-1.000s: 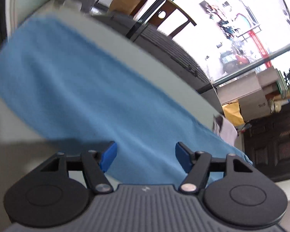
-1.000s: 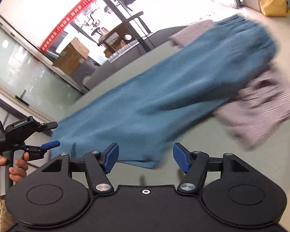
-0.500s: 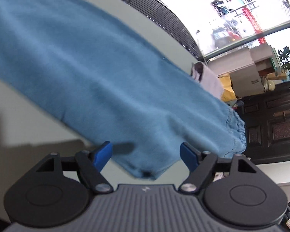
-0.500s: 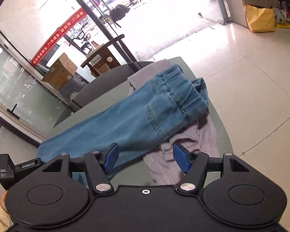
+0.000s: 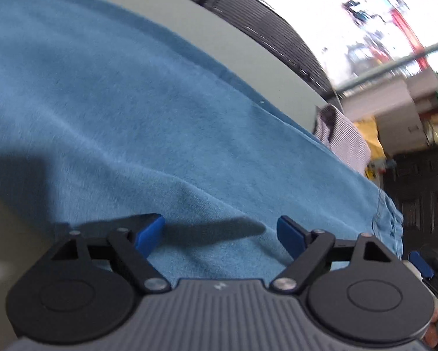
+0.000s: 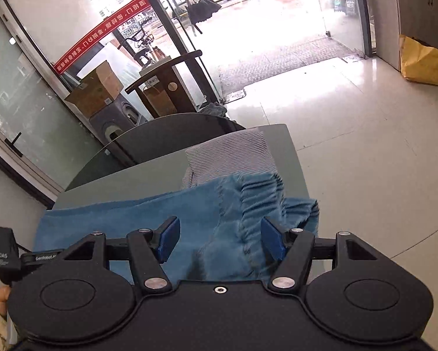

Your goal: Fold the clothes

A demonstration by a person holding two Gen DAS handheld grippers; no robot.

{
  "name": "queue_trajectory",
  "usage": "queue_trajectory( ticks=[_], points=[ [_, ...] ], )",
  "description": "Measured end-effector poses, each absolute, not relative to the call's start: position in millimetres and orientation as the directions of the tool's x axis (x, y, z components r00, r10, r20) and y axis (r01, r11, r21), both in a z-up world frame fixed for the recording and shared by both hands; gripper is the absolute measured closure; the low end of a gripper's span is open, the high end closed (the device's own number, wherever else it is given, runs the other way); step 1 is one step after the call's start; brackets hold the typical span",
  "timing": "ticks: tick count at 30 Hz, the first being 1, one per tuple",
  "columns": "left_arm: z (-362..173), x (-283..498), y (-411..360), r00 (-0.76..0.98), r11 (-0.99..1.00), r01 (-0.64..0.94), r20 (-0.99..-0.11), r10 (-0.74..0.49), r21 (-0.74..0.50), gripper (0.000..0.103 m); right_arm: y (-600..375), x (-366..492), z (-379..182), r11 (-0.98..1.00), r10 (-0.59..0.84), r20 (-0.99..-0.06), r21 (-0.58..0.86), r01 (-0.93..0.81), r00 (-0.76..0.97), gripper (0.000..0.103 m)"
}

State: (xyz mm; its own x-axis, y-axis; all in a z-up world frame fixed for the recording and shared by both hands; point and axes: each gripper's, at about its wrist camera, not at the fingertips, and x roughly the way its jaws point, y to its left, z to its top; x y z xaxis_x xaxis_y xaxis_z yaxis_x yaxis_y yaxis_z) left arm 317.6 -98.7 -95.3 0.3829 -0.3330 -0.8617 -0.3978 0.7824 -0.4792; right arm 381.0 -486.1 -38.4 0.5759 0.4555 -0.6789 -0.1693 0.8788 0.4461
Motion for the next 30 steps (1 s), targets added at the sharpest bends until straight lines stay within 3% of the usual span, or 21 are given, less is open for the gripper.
queue_trajectory(
  ticks=[5, 9, 11, 15, 19, 23, 26, 28, 30],
  points=[
    [-90.2, 323.8, -116.2, 0.405, 0.762, -0.441, -0.862, -0.303, -0.475, 0.015, -499.9, 434.7, -47.2, 0.870, 0.493, -0.694, 0.413, -0.271, 0.524, 0.041],
    [-87.7, 329.3, -133.8, 0.418, 0.749, -0.465, -0.863, -0.286, -0.473, 0.015, -502.0, 459.8, -63.0, 0.833, 0.551, -0.708, 0.432, -0.346, 0.442, 0.059],
    [-87.7, 331.0, -139.1, 0.415, 0.744, -0.481, -0.868, -0.274, -0.465, 0.014, -499.1, 464.3, -67.8, 0.809, 0.575, -0.716, 0.427, -0.403, 0.395, 0.062],
    [-87.3, 331.4, -142.2, 0.413, 0.727, -0.515, -0.874, -0.255, -0.455, 0.014, -496.4, 463.1, -68.9, 0.742, 0.616, -0.721, 0.396, -0.542, 0.317, 0.062],
    [-85.3, 333.9, -148.4, 0.408, 0.730, -0.521, -0.880, -0.242, -0.442, 0.014, -500.5, 474.1, -83.3, 0.741, 0.609, -0.734, 0.392, -0.545, 0.301, 0.053],
    [-80.7, 334.3, -153.5, 0.408, 0.734, -0.519, -0.881, -0.238, -0.438, 0.014, -502.9, 477.0, -83.1, 0.717, 0.646, -0.704, 0.429, -0.549, 0.295, 0.065],
    [-79.8, 331.9, -152.6, 0.406, 0.726, -0.528, -0.882, -0.240, -0.440, 0.014, -509.0, 461.8, -61.9, 0.625, 0.725, -0.634, 0.439, -0.645, 0.271, 0.082],
    [-82.4, 332.6, -152.1, 0.400, 0.717, -0.538, -0.883, -0.245, -0.443, 0.014, -513.6, 460.9, -54.3, 0.566, 0.768, -0.602, 0.480, -0.670, 0.218, 0.081],
    [-85.0, 333.8, -152.2, 0.394, 0.712, -0.545, -0.885, -0.249, -0.443, 0.014, -513.2, 465.9, -58.4, 0.584, 0.750, -0.627, 0.478, -0.656, 0.211, 0.056]
  ],
)
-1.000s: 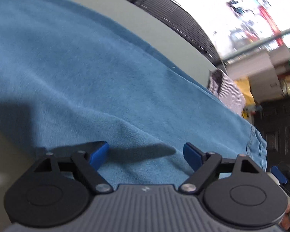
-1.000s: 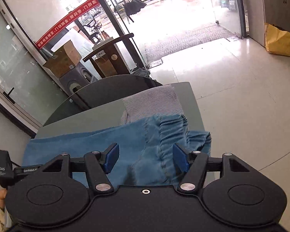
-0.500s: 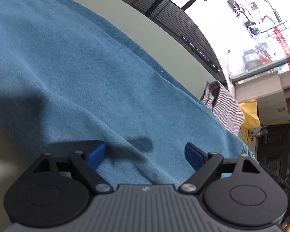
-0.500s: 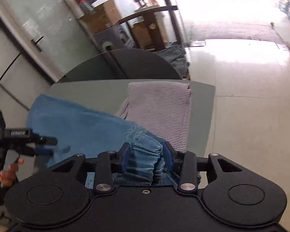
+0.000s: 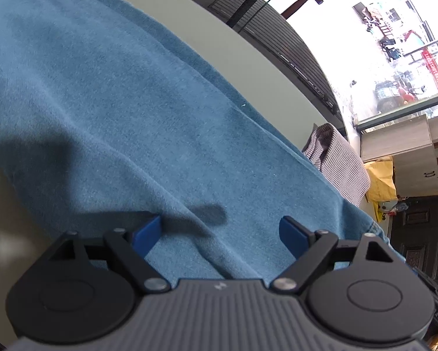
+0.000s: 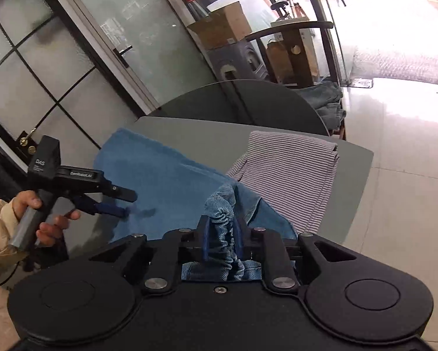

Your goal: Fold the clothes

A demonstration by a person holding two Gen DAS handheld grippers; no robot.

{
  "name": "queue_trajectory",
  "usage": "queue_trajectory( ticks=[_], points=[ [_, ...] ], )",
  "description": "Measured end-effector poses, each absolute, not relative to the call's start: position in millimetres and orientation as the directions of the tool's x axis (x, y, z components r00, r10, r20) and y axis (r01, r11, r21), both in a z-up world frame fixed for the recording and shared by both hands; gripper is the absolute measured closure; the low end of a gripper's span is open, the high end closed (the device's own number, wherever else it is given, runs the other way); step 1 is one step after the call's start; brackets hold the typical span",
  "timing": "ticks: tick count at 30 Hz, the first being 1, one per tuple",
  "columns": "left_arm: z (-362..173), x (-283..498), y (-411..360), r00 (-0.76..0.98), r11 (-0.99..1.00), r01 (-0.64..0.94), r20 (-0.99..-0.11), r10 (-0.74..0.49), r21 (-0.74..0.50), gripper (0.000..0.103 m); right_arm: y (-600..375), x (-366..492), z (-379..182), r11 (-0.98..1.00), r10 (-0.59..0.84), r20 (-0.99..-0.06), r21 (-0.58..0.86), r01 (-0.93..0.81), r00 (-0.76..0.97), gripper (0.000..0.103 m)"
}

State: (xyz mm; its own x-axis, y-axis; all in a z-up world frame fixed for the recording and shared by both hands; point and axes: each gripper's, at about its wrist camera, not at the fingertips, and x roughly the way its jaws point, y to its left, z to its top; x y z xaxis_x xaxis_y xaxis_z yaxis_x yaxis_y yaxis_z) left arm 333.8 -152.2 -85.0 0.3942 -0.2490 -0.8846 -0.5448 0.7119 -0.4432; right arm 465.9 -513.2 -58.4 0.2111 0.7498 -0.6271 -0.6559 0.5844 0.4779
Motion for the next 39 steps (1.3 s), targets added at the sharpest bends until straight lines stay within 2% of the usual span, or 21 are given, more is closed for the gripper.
queue_trajectory(
  ticks=[1, 5, 7, 9, 14, 16, 20, 22, 25, 26, 27, 28, 31, 34, 35, 37, 39],
  points=[
    [-85.4, 334.3, -152.8, 0.392, 0.714, -0.544, -0.885, -0.249, -0.442, 0.014, -511.9, 468.3, -62.6, 0.613, 0.726, -0.650, 0.462, -0.641, 0.225, 0.053],
    [-84.0, 335.3, -153.7, 0.391, 0.718, -0.539, -0.886, -0.249, -0.439, 0.013, -499.0, 477.2, -87.2, 0.637, 0.713, -0.672, 0.502, -0.585, 0.200, 0.055],
    [-84.4, 335.5, -152.6, 0.393, 0.713, -0.544, -0.885, -0.250, -0.443, 0.013, -489.6, 476.4, -94.6, 0.663, 0.684, -0.699, 0.478, -0.576, 0.207, 0.072],
    [-84.3, 335.4, -151.4, 0.394, 0.709, -0.549, -0.885, -0.248, -0.443, 0.013, -481.8, 470.4, -94.3, 0.693, 0.646, -0.724, 0.423, -0.583, 0.242, 0.077],
    [-81.9, 334.9, -144.9, 0.406, 0.700, -0.562, -0.884, -0.231, -0.440, 0.013, -500.6, 449.8, -54.3, 0.676, 0.711, -0.609, 0.455, -0.579, 0.351, 0.083],
    [-80.3, 337.2, -143.4, 0.421, 0.695, -0.569, -0.882, -0.213, -0.439, 0.013, -510.0, 444.3, -42.5, 0.707, 0.693, -0.589, 0.439, -0.555, 0.416, 0.085],
    [-81.6, 342.6, -146.1, 0.431, 0.704, -0.554, -0.876, -0.216, -0.446, 0.013, -525.8, 451.8, -73.1, 0.850, 0.511, -0.722, 0.344, -0.399, 0.467, 0.085],
    [-85.6, 344.7, -148.8, 0.420, 0.716, -0.544, -0.881, -0.219, -0.438, 0.013, -525.5, 447.9, -91.6, 0.870, 0.465, -0.758, 0.297, -0.393, 0.457, 0.083],
    [-91.8, 345.5, -148.9, 0.402, 0.718, -0.546, -0.887, -0.229, -0.432, 0.013, -522.5, 444.9, -98.0, 0.888, 0.437, -0.769, 0.286, -0.360, 0.466, 0.073],
    [-92.7, 345.1, -147.5, 0.400, 0.717, -0.548, -0.888, -0.228, -0.431, 0.013, -522.4, 444.6, -97.7, 0.892, 0.430, -0.771, 0.283, -0.352, 0.470, 0.067],
    [-92.5, 344.4, -144.7, 0.402, 0.717, -0.549, -0.888, -0.224, -0.430, 0.013, -523.0, 444.1, -94.9, 0.898, 0.418, -0.773, 0.271, -0.348, 0.477, 0.055],
    [-92.4, 343.6, -141.9, 0.404, 0.717, -0.551, -0.888, -0.220, -0.428, 0.013, -523.9, 443.4, -91.1, 0.904, 0.403, -0.776, 0.254, -0.344, 0.485, 0.053],
    [-93.6, 341.3, -130.9, 0.408, 0.710, -0.561, -0.888, -0.210, -0.426, 0.013, -531.9, 440.4, -75.2, 0.911, 0.392, -0.762, 0.245, -0.331, 0.515, 0.050],
    [-97.7, 340.3, -114.4, 0.411, 0.696, -0.576, -0.888, -0.207, -0.428, 0.013, -531.4, 428.2, -51.0, 0.931, 0.342, -0.736, 0.179, -0.318, 0.584, 0.049],
    [-99.8, 340.6, -108.7, 0.411, 0.694, -0.577, -0.888, -0.209, -0.430, 0.013, -529.0, 423.6, -44.0, 0.947, 0.286, -0.729, 0.116, -0.299, 0.622, 0.049],
    [-104.0, 342.0, -98.6, 0.411, 0.697, -0.571, -0.886, -0.215, -0.434, 0.013, -528.4, 420.1, -30.2, 0.965, 0.227, -0.717, 0.077, -0.249, 0.659, 0.048],
    [-107.0, 343.1, -87.8, 0.418, 0.700, -0.551, -0.876, -0.239, -0.454, 0.013, -524.9, 414.4, -12.1, 0.935, 0.344, -0.690, 0.189, -0.300, 0.637, 0.049]
  ],
)
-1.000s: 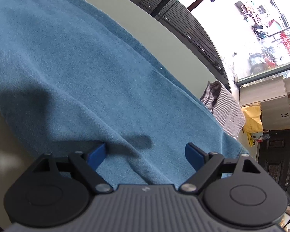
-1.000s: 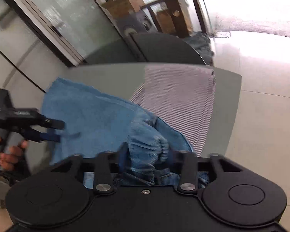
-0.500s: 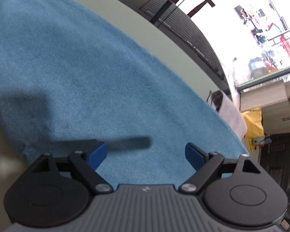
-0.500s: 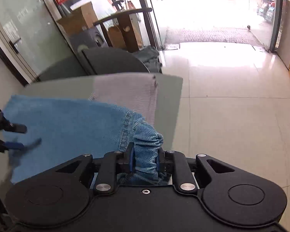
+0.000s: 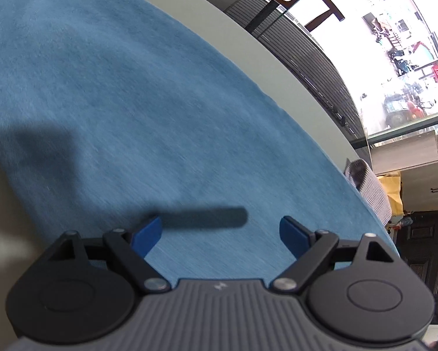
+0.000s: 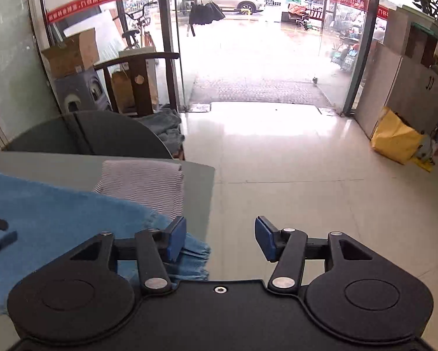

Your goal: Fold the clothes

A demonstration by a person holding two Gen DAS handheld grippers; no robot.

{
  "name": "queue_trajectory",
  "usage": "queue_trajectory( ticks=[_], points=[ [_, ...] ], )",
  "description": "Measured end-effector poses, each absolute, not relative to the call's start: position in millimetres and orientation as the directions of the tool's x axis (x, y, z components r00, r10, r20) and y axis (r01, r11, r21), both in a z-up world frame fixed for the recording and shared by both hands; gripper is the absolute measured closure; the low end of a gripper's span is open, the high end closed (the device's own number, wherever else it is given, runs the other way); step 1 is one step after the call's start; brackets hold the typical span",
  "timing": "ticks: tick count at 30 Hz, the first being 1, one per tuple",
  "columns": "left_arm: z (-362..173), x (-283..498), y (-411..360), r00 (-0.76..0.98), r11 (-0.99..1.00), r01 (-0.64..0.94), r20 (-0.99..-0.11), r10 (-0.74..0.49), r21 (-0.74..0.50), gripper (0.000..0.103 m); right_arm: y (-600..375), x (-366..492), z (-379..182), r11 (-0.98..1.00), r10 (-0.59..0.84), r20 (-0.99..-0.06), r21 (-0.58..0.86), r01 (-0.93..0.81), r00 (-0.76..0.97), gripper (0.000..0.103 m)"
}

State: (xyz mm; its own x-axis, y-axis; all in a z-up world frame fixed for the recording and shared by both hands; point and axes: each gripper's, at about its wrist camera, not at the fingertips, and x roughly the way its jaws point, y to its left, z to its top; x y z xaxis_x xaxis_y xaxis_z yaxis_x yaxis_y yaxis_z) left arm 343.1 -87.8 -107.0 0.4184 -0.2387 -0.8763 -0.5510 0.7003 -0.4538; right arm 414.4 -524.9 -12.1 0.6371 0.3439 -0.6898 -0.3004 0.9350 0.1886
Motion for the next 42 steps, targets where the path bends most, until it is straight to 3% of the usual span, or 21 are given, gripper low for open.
queue_trajectory(
  ticks=[4, 7, 11, 15, 18, 23, 26, 30, 33, 37, 38, 40, 42],
  points=[
    [-105.6, 349.2, -74.6, 0.411, 0.747, -0.483, -0.871, -0.267, -0.457, 0.013, -469.1, 400.1, 0.7, 0.875, 0.482, -0.671, 0.343, -0.341, 0.564, 0.047],
    [-94.9, 351.9, -68.2, 0.401, 0.842, -0.381, -0.889, -0.220, -0.381, 0.013, -395.8, 382.9, -22.7, 0.849, 0.528, -0.708, 0.453, -0.272, 0.469, 0.048],
    [-93.4, 351.4, -39.4, 0.353, 0.930, -0.255, -0.921, -0.164, -0.264, 0.013, -307.8, 353.4, -60.9, 0.875, 0.484, -0.776, 0.437, -0.208, 0.404, 0.049],
    [-97.9, 349.2, 4.6, 0.339, 0.953, -0.187, -0.926, -0.164, -0.237, 0.014, -248.6, 328.9, -97.7, 0.932, 0.363, -0.864, 0.336, -0.137, 0.348, 0.054],
    [-96.7, 352.1, 25.5, 0.317, 0.965, -0.171, -0.938, -0.138, -0.200, 0.015, -248.1, 314.6, -114.2, 0.959, 0.283, -0.903, 0.277, -0.066, 0.324, 0.057],
    [-85.8, 345.6, 35.0, 0.326, 0.972, -0.147, -0.937, -0.126, -0.182, 0.015, -275.2, 290.6, -95.9, 0.930, 0.328, -0.854, 0.366, 0.018, 0.404, 0.054],
    [-77.9, 329.2, 26.9, 0.347, 0.976, -0.131, -0.930, -0.121, -0.176, 0.014, -293.5, 273.2, -95.7, 0.935, 0.263, -0.853, 0.341, 0.100, 0.451, 0.053],
    [-76.4, 298.5, -12.7, 0.344, 0.980, -0.088, -0.928, -0.140, -0.180, 0.015, -332.2, 248.9, -125.0, 0.845, 0.353, -0.835, 0.478, 0.241, 0.422, 0.052],
    [-73.3, 288.3, -55.8, 0.330, 0.982, -0.009, -0.927, -0.176, -0.190, 0.015, -336.9, 240.9, -132.4, 0.845, 0.359, -0.818, 0.490, 0.216, 0.450, 0.052],
    [-71.6, 288.9, -86.9, 0.310, 0.990, 0.035, -0.941, -0.138, -0.134, 0.015, -331.7, 251.1, -134.6, 0.838, 0.390, -0.789, 0.518, 0.172, 0.474, 0.052],
    [-69.5, 288.7, -89.2, 0.307, 0.990, 0.035, -0.942, -0.137, -0.133, 0.015, -329.0, 254.5, -136.3, 0.841, 0.391, -0.793, 0.514, 0.167, 0.468, 0.054],
    [-68.2, 285.4, -87.5, 0.308, 0.991, 0.024, -0.942, -0.133, -0.132, 0.015, -324.4, 260.1, -139.2, 0.852, 0.388, -0.808, 0.498, 0.163, 0.444, 0.086],
    [-68.6, 284.6, -91.7, 0.309, 0.993, 0.008, -0.944, -0.116, -0.120, 0.015, -324.3, 257.1, -132.2, 0.870, 0.382, -0.815, 0.476, 0.127, 0.435, 0.087]
  ],
)
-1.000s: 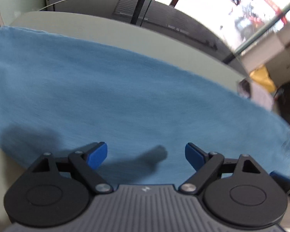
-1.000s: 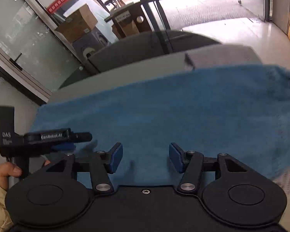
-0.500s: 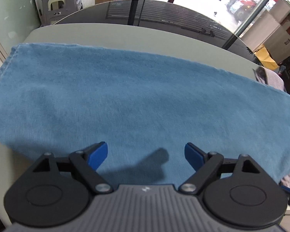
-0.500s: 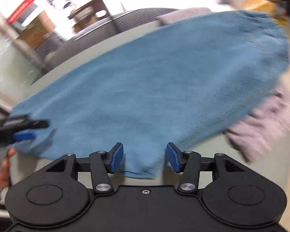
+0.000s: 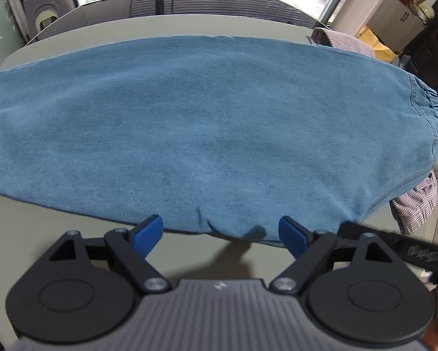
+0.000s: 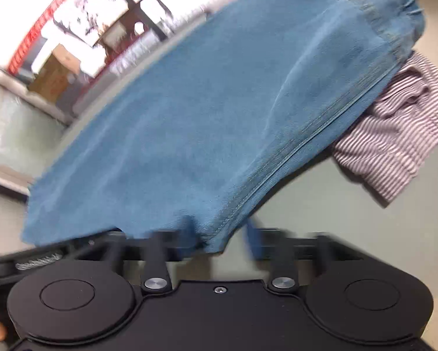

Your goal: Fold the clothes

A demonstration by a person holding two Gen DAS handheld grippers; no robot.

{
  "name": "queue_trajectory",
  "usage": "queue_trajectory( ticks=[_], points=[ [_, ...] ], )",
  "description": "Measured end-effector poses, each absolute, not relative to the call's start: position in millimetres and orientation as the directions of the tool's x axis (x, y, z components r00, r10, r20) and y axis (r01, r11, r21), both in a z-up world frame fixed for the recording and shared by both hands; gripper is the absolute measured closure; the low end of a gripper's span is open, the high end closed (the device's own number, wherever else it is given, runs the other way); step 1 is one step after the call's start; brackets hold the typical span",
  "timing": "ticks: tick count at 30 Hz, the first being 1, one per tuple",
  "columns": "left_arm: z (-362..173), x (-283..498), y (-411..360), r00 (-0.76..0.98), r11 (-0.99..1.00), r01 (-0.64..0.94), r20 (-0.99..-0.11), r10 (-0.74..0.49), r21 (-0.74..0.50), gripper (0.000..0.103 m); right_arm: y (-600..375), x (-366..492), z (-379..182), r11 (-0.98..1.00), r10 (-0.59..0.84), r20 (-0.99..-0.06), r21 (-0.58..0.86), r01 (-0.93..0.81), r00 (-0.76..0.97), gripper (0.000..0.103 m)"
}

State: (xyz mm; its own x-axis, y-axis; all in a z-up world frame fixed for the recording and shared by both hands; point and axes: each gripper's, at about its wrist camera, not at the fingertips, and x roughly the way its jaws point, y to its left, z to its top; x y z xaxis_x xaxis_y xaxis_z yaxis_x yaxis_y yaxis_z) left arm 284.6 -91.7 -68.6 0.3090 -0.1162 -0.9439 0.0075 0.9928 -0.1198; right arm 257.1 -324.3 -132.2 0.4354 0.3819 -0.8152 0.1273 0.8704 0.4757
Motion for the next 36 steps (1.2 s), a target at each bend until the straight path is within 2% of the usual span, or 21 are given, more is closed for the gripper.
queue_trajectory(
  ticks=[4, 6, 8, 14, 22, 28, 36],
  points=[
    [-70.9, 276.6, -97.4, 0.325, 0.994, -0.030, -0.942, -0.087, -0.102, 0.014, -325.3, 247.4, -130.8, 0.891, 0.381, -0.821, 0.449, 0.069, 0.426, 0.084],
    [-71.8, 272.5, -96.3, 0.327, 0.994, -0.062, -0.943, -0.064, -0.089, 0.014, -331.4, 243.4, -131.5, 0.884, 0.405, -0.811, 0.465, 0.045, 0.423, 0.075],
    [-71.4, 267.3, -91.2, 0.327, 0.991, -0.099, -0.944, -0.053, -0.089, 0.014, -333.3, 239.6, -126.3, 0.887, 0.412, -0.804, 0.462, 0.014, 0.428, 0.071],
    [-62.4, 256.8, -72.2, 0.352, 0.980, -0.166, -0.935, -0.050, -0.114, 0.014, -325.8, 224.5, -95.3, 0.904, 0.415, -0.778, 0.413, -0.114, 0.471, 0.071],
    [-60.4, 265.4, -36.0, 0.371, 0.981, -0.132, -0.925, -0.084, -0.143, 0.013, -289.6, 221.0, -66.1, 0.927, 0.359, -0.768, 0.361, -0.104, 0.530, 0.069],
    [-65.0, 274.6, 22.2, 0.387, 0.975, -0.139, -0.916, -0.105, -0.171, 0.012, -215.2, 227.5, -61.1, 0.953, 0.295, -0.792, 0.286, -0.102, 0.534, 0.070],
    [-79.5, 305.5, 136.4, 0.451, 0.957, -0.260, -0.893, 0.001, -0.130, 0.019, -162.7, 233.0, -61.2, 0.962, 0.259, -0.813, 0.268, -0.060, 0.521, 0.070]
  ],
)
